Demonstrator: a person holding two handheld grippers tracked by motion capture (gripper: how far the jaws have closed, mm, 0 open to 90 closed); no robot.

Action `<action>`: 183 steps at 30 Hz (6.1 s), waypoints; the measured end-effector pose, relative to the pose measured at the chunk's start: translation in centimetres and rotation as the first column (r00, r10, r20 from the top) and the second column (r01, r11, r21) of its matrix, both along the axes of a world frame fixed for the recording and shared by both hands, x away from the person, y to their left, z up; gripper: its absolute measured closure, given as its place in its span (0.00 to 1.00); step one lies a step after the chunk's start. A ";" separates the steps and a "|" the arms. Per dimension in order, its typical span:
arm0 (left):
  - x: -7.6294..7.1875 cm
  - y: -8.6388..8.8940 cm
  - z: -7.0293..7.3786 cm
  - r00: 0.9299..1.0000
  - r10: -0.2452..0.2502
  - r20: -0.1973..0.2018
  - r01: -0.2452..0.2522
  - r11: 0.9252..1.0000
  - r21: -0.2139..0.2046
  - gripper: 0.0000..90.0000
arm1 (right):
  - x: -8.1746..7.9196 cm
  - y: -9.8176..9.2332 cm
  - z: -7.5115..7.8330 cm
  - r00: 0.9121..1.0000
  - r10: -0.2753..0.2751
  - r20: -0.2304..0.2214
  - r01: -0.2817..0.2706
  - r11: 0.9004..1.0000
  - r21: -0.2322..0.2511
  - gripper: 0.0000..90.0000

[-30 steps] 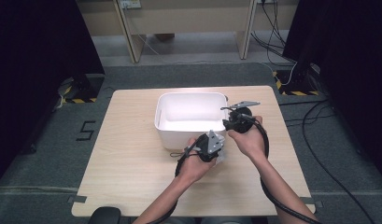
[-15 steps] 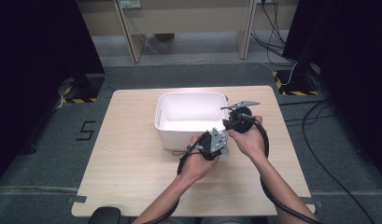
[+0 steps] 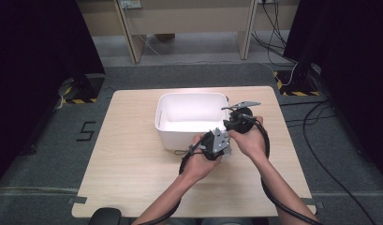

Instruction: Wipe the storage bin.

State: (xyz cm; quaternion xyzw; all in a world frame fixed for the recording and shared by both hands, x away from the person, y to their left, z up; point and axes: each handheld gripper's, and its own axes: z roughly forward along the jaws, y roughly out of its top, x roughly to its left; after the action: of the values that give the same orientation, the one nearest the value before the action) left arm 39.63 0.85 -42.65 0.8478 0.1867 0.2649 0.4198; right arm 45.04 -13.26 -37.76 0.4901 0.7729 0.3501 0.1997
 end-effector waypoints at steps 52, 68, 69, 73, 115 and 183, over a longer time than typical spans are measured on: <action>1.0 -1.6 -5.4 0.999 -0.004 -0.045 0.007 0.998 0.059 0.86 | 0.0 -0.1 0.0 1.000 0.008 -0.002 -0.008 1.000 0.000 0.78; 0.5 -0.9 -5.3 0.996 0.002 -0.093 0.003 0.999 0.050 0.86 | 0.3 -0.2 -0.3 0.999 0.006 -0.038 -0.004 0.999 0.054 0.71; 0.3 -0.7 -5.2 0.995 0.002 -0.096 0.002 0.999 0.049 0.86 | 0.3 -0.3 -0.4 0.999 0.010 -0.045 -0.006 0.998 0.069 0.70; -0.3 0.4 -4.4 0.995 0.011 -0.099 -0.008 0.999 0.033 0.86 | 0.3 -0.3 -0.3 1.000 0.008 -0.030 -0.006 0.998 0.064 0.63; -5.5 21.7 0.0 0.916 0.396 -0.063 -0.401 0.909 -0.117 0.86 | 0.7 0.8 -0.6 0.998 -0.038 -0.051 0.039 0.999 0.020 0.68; -2.7 17.5 -1.0 0.960 0.274 -0.050 -0.276 0.961 -0.025 0.85 | 0.0 1.4 -1.6 0.997 0.079 -0.023 -0.081 0.994 -0.073 0.88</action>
State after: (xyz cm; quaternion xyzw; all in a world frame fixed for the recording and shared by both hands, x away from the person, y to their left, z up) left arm 36.89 18.31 -43.63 0.8128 0.3165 0.2979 0.3880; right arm 45.01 -11.84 -39.40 0.4546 0.8062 0.3242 0.1957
